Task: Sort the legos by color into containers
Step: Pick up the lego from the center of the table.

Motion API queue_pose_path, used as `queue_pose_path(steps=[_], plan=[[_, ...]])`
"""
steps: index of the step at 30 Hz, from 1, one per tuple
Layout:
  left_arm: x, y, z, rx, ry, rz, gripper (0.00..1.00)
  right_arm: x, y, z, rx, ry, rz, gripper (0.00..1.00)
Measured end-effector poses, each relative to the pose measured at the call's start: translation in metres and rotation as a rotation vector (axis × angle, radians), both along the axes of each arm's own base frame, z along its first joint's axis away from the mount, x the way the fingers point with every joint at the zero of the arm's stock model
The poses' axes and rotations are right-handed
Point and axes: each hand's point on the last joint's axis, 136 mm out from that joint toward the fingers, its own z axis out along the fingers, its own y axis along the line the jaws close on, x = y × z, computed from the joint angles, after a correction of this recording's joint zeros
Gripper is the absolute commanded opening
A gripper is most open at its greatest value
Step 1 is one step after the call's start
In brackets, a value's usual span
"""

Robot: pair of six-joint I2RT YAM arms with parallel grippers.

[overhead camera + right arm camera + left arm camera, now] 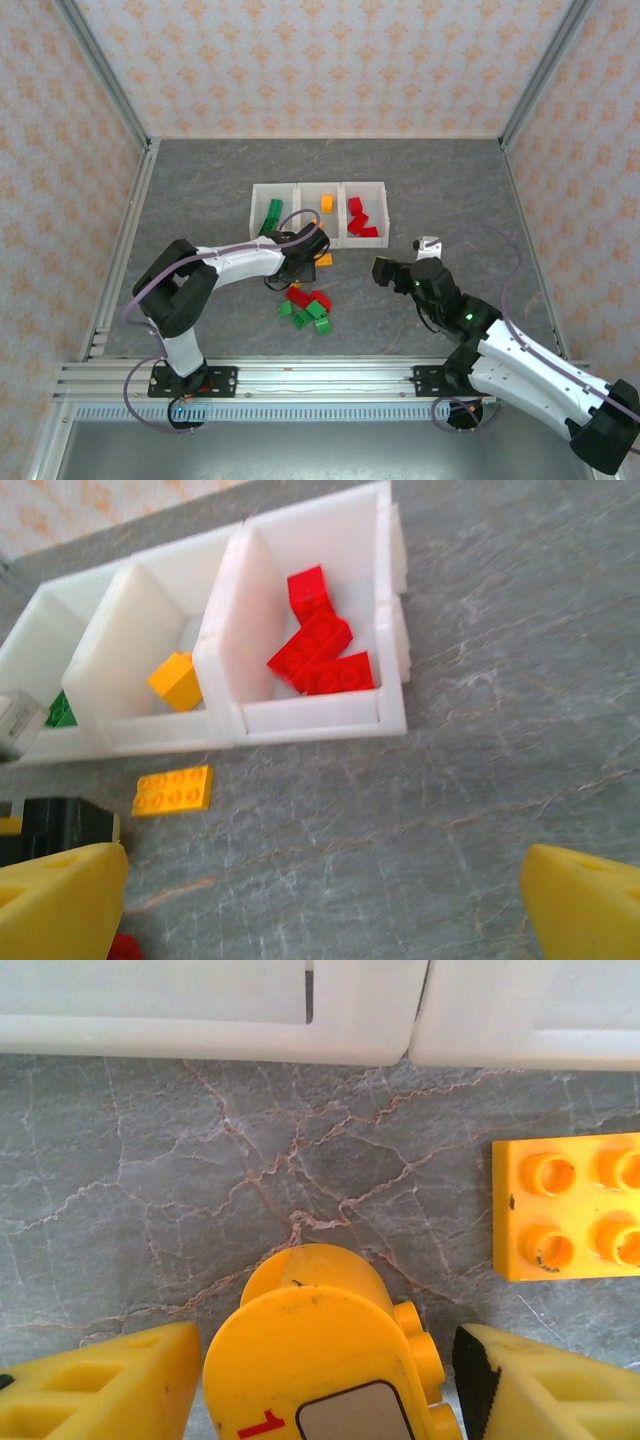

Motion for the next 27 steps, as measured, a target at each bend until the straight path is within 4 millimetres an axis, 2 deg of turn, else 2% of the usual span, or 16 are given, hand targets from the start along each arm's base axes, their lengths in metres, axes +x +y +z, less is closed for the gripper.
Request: queue_pose_path(steps=[5,7,13,16,22,23,25,27], plan=[[0.000,0.000,0.000,-0.001,-0.001,0.000,0.63,0.001,-0.009,0.012,0.016,-0.047,-0.042,1.00],[0.000,0.000,0.000,-0.001,-0.002,0.000,0.57,0.002,-0.011,0.013,0.014,-0.052,-0.053,1.00],[0.002,-0.001,0.002,-0.022,-0.028,0.007,0.27,0.003,-0.015,0.014,0.006,-0.060,-0.076,1.00],[0.000,0.000,0.010,-0.037,-0.050,0.019,0.25,0.004,-0.017,0.015,0.004,-0.067,-0.087,1.00],[-0.003,-0.015,0.042,-0.069,-0.149,-0.025,0.24,0.004,-0.021,0.014,-0.003,-0.072,-0.103,1.00],[-0.004,-0.019,0.048,-0.075,-0.171,-0.035,0.22,0.004,-0.021,0.014,-0.001,-0.072,-0.106,1.00],[-0.005,-0.025,0.064,-0.095,-0.214,-0.042,0.16,0.004,-0.021,0.013,-0.002,-0.071,-0.108,1.00],[0.000,-0.026,0.087,-0.127,-0.285,-0.015,0.15,0.004,-0.022,0.012,-0.004,-0.070,-0.109,1.00]])
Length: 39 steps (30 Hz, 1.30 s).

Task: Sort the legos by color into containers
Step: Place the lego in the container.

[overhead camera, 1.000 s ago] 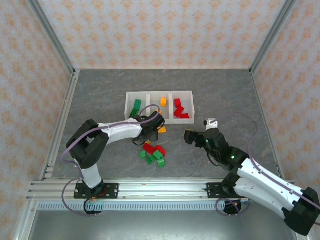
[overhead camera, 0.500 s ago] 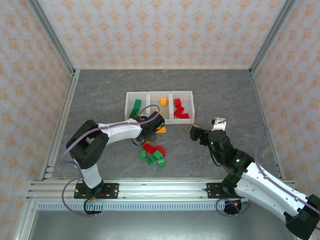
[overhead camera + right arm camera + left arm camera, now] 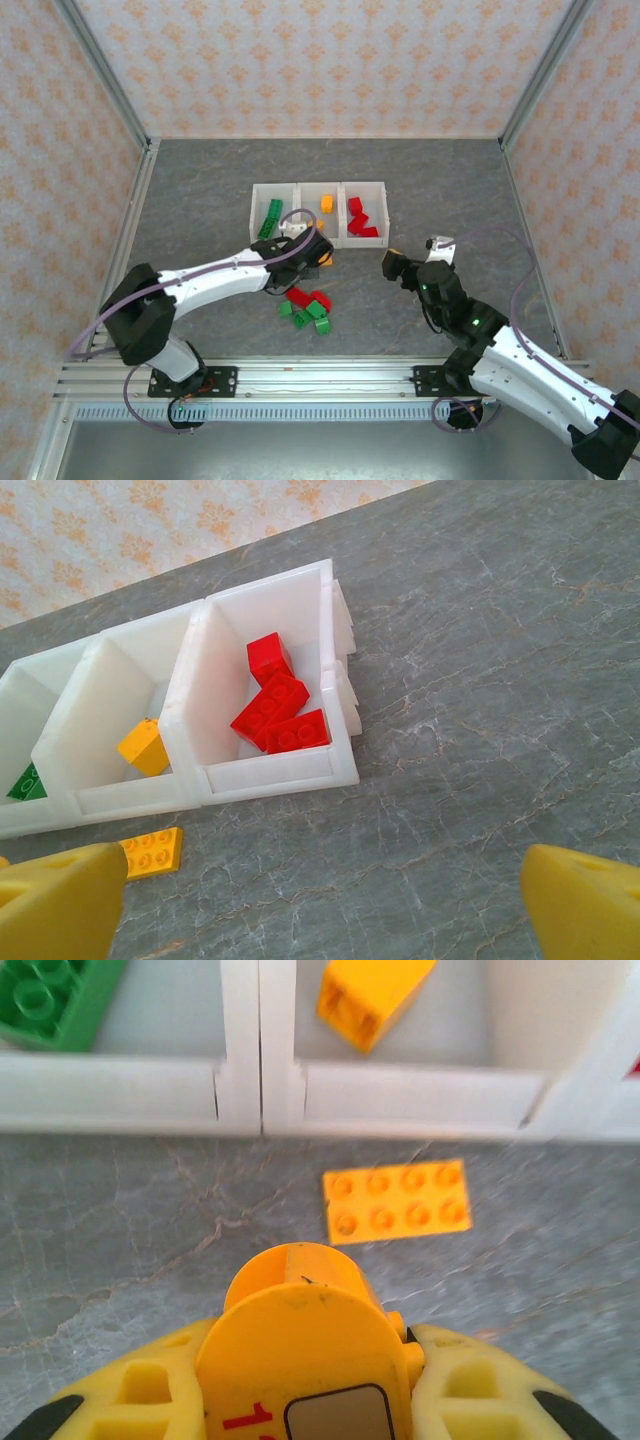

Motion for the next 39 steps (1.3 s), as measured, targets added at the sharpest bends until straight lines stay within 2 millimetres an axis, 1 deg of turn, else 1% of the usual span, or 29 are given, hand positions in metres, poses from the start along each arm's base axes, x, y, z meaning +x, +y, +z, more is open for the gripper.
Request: queue_pose_path(steps=[1,3,4,5,8,10,12,14,17,20,25,26,28,30,33,37,39], plan=[[0.003,0.001,0.009,-0.013,-0.029,0.012,0.15,0.000,0.000,0.000,-0.001,0.000,-0.001,1.00],[0.011,0.004,0.038,-0.051,-0.113,0.045,0.15,0.000,-0.001,-0.001,0.000,0.002,-0.003,1.00],[0.014,0.005,0.049,-0.064,-0.146,0.056,0.15,0.000,-0.001,-0.001,-0.001,0.002,-0.004,1.00],[0.019,0.006,0.064,-0.081,-0.189,0.068,0.15,0.000,-0.001,-0.002,-0.002,0.003,-0.004,1.00],[0.038,0.004,0.097,-0.117,-0.282,0.087,0.15,0.000,-0.002,-0.002,-0.005,0.001,-0.012,1.00],[0.053,0.006,0.112,-0.125,-0.326,0.102,0.15,0.000,-0.003,-0.003,-0.006,0.002,-0.017,1.00],[0.071,0.008,0.118,-0.122,-0.353,0.117,0.15,0.000,-0.004,-0.004,-0.007,0.002,-0.022,1.00],[0.089,0.010,0.117,-0.103,-0.358,0.127,0.15,0.000,-0.004,-0.004,-0.004,0.002,-0.024,1.00],[0.115,0.009,0.108,-0.070,-0.344,0.127,0.15,0.001,-0.005,-0.003,0.003,0.002,-0.034,1.00],[0.140,0.003,0.098,-0.039,-0.330,0.109,0.15,0.001,-0.006,-0.002,0.011,-0.001,-0.042,1.00],[0.174,-0.015,0.084,-0.011,-0.314,0.077,0.16,0.000,-0.007,-0.001,0.018,-0.004,-0.047,1.00],[0.180,-0.018,0.080,-0.007,-0.310,0.077,0.17,0.000,-0.007,-0.001,0.020,-0.005,-0.047,1.00],[0.188,-0.020,0.071,0.006,-0.298,0.074,0.34,0.000,-0.008,0.001,0.024,-0.010,-0.047,1.00],[0.192,-0.019,0.056,0.024,-0.275,0.078,0.44,-0.001,-0.008,0.003,0.031,-0.015,-0.047,1.00],[0.192,-0.014,0.038,0.055,-0.233,0.078,0.59,-0.002,-0.009,0.006,0.042,-0.024,-0.048,1.00],[0.192,-0.010,0.033,0.065,-0.213,0.074,0.73,-0.002,-0.009,0.006,0.045,-0.027,-0.048,1.00],[0.193,-0.010,0.034,0.064,-0.215,0.071,0.91,-0.002,-0.009,0.006,0.045,-0.027,-0.048,1.00]])
